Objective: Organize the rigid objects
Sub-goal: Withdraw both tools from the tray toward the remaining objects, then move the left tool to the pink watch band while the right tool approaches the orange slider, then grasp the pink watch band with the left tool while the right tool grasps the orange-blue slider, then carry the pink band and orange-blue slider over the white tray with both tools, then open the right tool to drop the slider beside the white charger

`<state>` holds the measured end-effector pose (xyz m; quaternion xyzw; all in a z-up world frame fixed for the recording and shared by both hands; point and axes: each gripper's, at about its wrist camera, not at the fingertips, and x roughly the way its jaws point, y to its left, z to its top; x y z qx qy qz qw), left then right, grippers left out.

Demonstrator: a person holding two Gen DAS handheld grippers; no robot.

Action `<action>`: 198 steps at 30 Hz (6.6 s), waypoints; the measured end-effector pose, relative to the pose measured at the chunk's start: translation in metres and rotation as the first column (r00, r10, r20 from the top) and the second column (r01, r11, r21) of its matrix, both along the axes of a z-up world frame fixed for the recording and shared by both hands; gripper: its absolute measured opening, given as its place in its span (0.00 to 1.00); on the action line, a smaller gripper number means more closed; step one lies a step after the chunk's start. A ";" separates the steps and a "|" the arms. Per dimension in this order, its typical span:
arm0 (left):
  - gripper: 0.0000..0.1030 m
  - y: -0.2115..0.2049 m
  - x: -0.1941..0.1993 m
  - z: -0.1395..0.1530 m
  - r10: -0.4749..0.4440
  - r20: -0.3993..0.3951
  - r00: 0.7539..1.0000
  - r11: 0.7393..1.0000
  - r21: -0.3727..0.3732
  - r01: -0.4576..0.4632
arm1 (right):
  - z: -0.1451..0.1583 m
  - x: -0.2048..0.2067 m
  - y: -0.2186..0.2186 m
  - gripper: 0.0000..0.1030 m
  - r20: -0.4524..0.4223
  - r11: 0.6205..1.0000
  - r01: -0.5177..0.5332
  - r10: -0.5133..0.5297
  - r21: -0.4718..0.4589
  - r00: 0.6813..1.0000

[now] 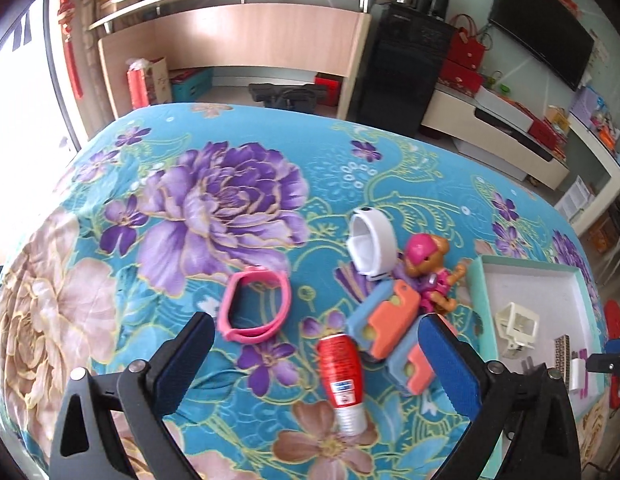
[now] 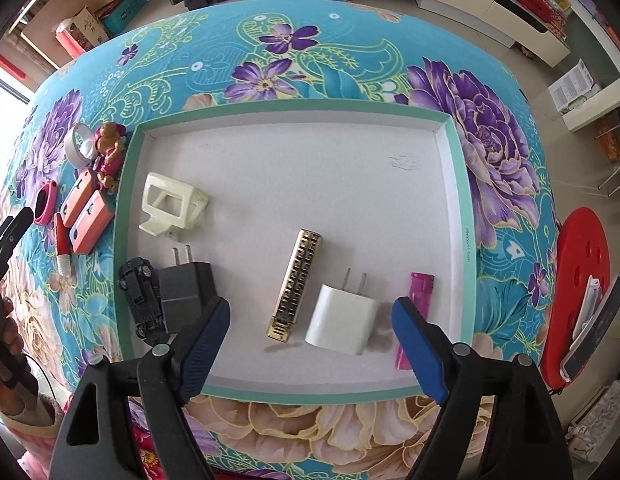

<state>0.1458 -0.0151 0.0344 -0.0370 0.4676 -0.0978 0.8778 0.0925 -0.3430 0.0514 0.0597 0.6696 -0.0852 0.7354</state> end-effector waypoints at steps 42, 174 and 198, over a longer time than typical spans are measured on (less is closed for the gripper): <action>1.00 0.067 0.031 -0.049 0.129 -0.178 0.976 0.987 -0.068 -0.143 | -0.057 0.093 0.211 0.97 0.015 0.817 -0.559 0.563 0.141 0.827; 0.51 -0.249 -0.082 -0.021 -0.576 0.042 0.816 0.814 0.128 0.567 | -0.016 0.010 -0.074 0.71 0.061 0.998 0.001 -0.004 0.055 0.998; 0.67 -0.249 -0.076 -0.022 -0.541 0.045 0.840 0.833 0.170 0.527 | -0.039 0.004 -0.068 0.71 0.057 0.996 -0.018 0.012 0.091 0.998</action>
